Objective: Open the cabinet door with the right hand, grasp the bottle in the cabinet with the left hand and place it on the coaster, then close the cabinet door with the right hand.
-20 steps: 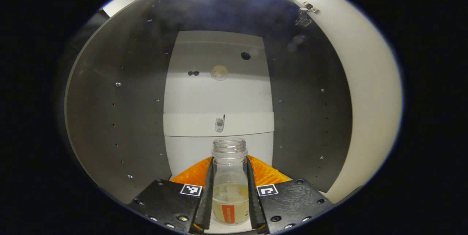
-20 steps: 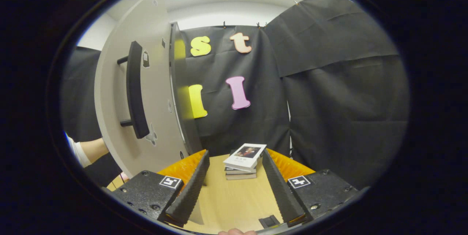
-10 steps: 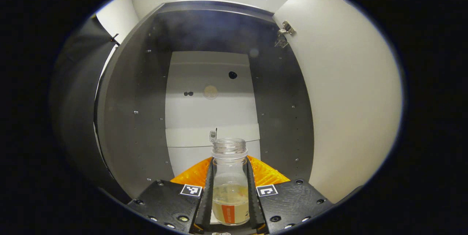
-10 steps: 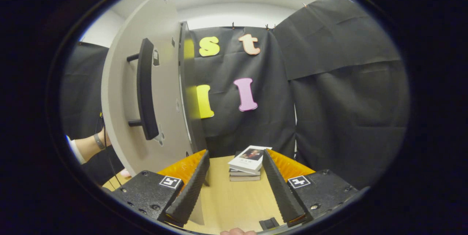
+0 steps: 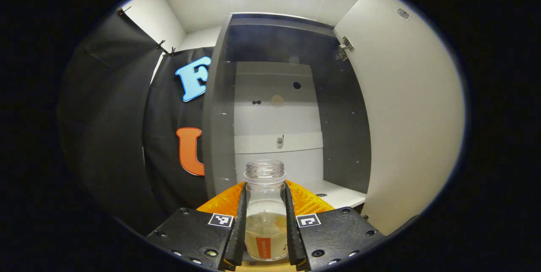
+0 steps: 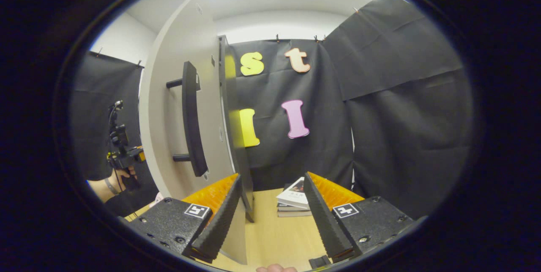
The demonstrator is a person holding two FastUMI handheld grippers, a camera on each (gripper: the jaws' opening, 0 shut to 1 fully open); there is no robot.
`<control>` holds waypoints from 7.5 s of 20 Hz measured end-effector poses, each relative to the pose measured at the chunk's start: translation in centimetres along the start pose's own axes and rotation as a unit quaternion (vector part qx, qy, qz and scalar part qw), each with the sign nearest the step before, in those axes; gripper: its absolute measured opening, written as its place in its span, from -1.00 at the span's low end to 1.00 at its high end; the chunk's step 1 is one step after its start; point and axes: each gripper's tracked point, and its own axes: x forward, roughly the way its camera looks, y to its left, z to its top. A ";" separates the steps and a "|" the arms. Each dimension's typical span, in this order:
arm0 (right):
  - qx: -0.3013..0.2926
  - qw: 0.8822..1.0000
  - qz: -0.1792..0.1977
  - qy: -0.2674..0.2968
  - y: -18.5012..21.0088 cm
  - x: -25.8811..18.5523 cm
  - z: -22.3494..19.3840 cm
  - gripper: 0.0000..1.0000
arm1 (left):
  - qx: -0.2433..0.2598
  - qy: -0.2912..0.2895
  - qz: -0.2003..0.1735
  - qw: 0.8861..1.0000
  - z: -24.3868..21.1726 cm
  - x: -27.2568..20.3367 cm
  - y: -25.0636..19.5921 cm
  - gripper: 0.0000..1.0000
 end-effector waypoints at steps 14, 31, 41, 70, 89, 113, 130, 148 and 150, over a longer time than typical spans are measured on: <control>0.016 1.000 0.003 -0.026 0.7 0.0 1.7 0.82 | 0.030 0.056 0.120 0.991 -15.5 -10.2 7.3 -0.21; 0.003 0.999 -0.022 -0.034 0.7 -0.2 2.5 0.82 | 0.018 0.101 0.192 0.976 -26.1 -17.5 9.8 -0.21; -0.003 0.999 -0.018 -0.032 1.0 -0.2 2.3 0.82 | -0.014 0.089 0.197 0.976 -27.1 -18.7 10.0 -0.12; -0.001 0.999 -0.001 -0.038 0.7 0.8 2.0 0.83 | -0.003 0.055 0.100 0.993 -6.4 -18.9 6.5 0.89; -0.012 0.998 0.046 -0.039 2.1 1.2 2.0 0.75 | -0.027 0.068 0.076 0.994 -4.0 -21.4 1.8 0.89; -0.010 0.959 0.282 -0.007 15.0 0.4 0.5 0.77 | -0.033 0.073 0.099 0.992 -5.5 -23.9 5.3 0.89; -0.039 0.973 0.227 -0.016 9.4 -2.0 -0.2 0.80 | -0.040 0.076 0.121 0.989 -6.7 -24.4 6.1 0.89; -0.050 0.998 -0.031 -0.012 -17.7 -13.4 -7.0 0.80 | -0.059 0.031 0.003 0.998 -2.3 -22.3 -4.4 0.90; -0.043 0.998 -0.041 -0.007 -18.9 -13.7 -7.4 0.79 | -0.062 0.029 0.010 0.998 -2.2 -22.4 -4.3 0.90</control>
